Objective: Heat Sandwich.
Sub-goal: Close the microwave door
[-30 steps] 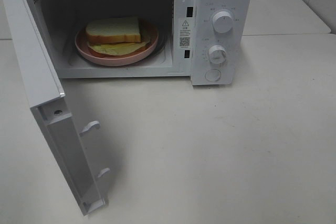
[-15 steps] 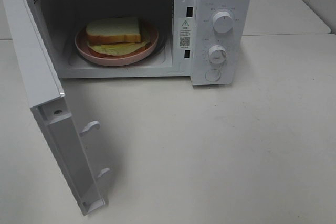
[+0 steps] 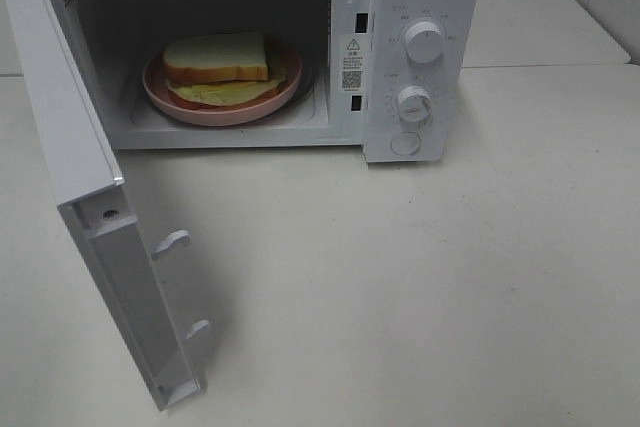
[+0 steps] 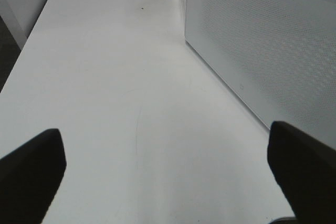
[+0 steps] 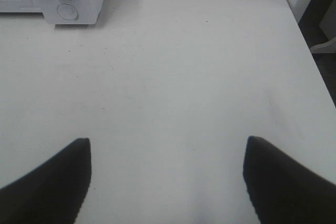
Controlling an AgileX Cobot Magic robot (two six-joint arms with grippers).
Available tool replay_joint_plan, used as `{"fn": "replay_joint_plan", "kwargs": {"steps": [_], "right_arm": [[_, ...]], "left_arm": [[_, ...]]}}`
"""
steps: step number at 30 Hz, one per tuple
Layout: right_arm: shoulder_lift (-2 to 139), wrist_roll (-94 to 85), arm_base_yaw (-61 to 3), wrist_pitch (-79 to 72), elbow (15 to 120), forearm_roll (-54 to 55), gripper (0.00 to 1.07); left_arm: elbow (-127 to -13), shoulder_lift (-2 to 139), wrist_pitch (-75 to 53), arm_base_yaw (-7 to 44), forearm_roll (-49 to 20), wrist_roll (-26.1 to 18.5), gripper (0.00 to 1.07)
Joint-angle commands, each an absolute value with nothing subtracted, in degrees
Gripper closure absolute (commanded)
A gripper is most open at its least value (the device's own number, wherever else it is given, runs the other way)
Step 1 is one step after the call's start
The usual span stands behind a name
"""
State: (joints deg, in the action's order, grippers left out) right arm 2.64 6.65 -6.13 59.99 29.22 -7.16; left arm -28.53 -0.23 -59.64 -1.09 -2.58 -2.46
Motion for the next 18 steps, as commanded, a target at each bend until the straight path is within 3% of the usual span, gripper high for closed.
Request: {"fn": "replay_joint_plan", "kwargs": {"steps": [1, 18], "right_arm": [[-0.06, 6.82, -4.41, 59.42, 28.99, -6.93, 0.31], [-1.72, 6.25, -3.04, 59.42, 28.99, -6.53, 0.31]], "left_arm": [[-28.42, -1.83, -59.53, -0.86, -2.64, -2.18, 0.05], [-28.42, -1.66, -59.53, -0.86, -2.64, -2.18, 0.05]]}}
